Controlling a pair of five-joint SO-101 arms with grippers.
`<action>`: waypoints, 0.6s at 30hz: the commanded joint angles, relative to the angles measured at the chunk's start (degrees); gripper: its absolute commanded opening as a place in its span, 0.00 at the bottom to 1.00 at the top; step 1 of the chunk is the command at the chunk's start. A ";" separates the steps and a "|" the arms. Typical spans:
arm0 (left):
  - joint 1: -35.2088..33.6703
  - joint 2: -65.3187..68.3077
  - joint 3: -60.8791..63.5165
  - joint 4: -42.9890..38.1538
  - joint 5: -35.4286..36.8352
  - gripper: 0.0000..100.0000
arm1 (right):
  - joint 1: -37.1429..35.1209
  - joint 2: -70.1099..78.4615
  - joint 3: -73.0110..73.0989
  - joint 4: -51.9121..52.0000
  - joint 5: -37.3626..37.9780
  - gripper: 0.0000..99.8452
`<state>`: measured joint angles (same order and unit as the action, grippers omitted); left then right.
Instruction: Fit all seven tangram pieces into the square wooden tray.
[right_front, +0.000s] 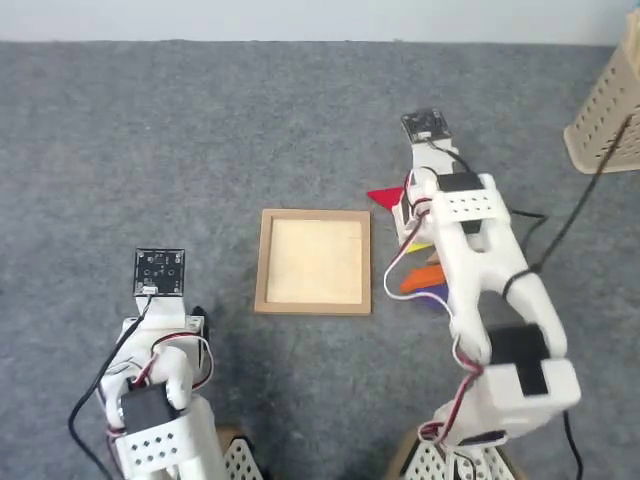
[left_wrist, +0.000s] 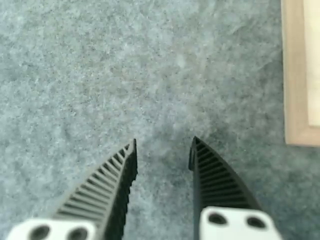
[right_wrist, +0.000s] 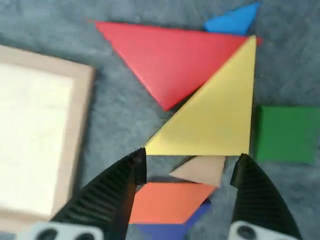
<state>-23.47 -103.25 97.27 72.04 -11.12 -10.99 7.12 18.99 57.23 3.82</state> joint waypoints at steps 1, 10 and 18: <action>-0.18 -0.44 -0.66 0.18 -0.35 0.17 | -0.13 1.80 -6.59 -2.24 0.62 0.28; -0.18 -0.44 -0.66 0.18 -0.35 0.17 | 1.10 10.59 -11.25 -2.77 -3.87 0.28; -0.18 -0.44 -0.66 0.18 -0.35 0.17 | 2.24 14.20 -12.48 -1.71 -3.87 0.21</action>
<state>-23.56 -103.25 97.27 72.04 -11.12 -9.32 22.51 9.32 55.21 1.01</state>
